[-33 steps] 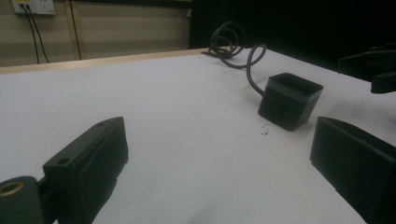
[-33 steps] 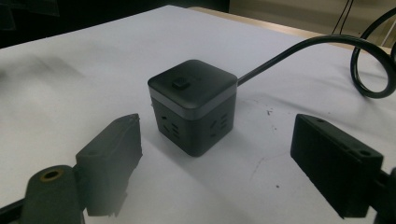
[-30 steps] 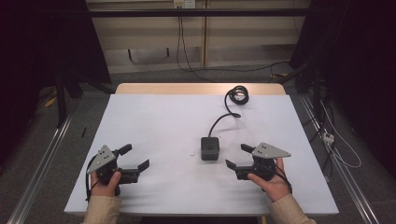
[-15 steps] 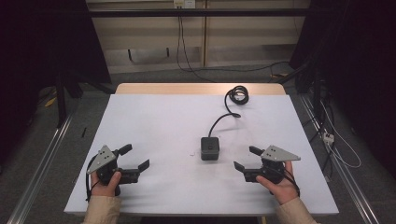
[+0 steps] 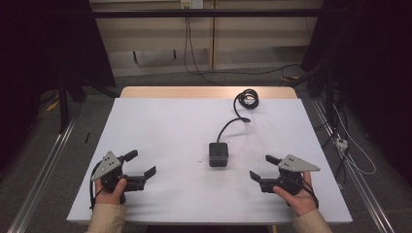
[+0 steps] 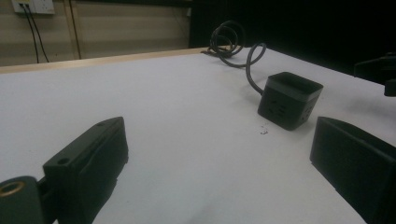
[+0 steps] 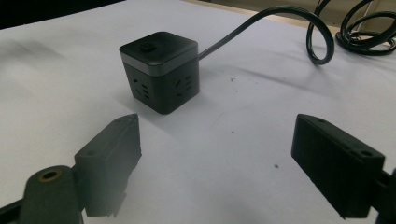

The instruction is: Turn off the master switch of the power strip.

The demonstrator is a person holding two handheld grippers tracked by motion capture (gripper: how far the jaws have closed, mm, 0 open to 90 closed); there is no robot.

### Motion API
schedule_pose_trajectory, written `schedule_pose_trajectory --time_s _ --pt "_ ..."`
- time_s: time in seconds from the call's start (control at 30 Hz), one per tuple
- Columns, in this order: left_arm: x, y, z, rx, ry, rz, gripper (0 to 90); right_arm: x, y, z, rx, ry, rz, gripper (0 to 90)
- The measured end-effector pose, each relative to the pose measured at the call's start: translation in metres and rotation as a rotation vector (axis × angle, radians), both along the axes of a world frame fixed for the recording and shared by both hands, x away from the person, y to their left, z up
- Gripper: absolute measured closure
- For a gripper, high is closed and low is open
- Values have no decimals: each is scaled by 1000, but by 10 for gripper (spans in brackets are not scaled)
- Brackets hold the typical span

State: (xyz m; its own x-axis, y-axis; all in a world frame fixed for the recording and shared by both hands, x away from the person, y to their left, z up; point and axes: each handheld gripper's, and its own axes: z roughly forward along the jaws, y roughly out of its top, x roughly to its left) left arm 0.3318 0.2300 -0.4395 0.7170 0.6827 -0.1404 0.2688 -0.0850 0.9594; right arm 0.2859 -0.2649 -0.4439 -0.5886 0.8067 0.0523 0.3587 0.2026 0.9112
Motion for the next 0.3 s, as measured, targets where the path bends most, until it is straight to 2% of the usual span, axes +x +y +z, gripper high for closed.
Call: schedule_pose_trajectory --time_s 0.3 --pt "2 -1 -1 22 8 -2 39 -4 -11 -4 0 11 -31 150"
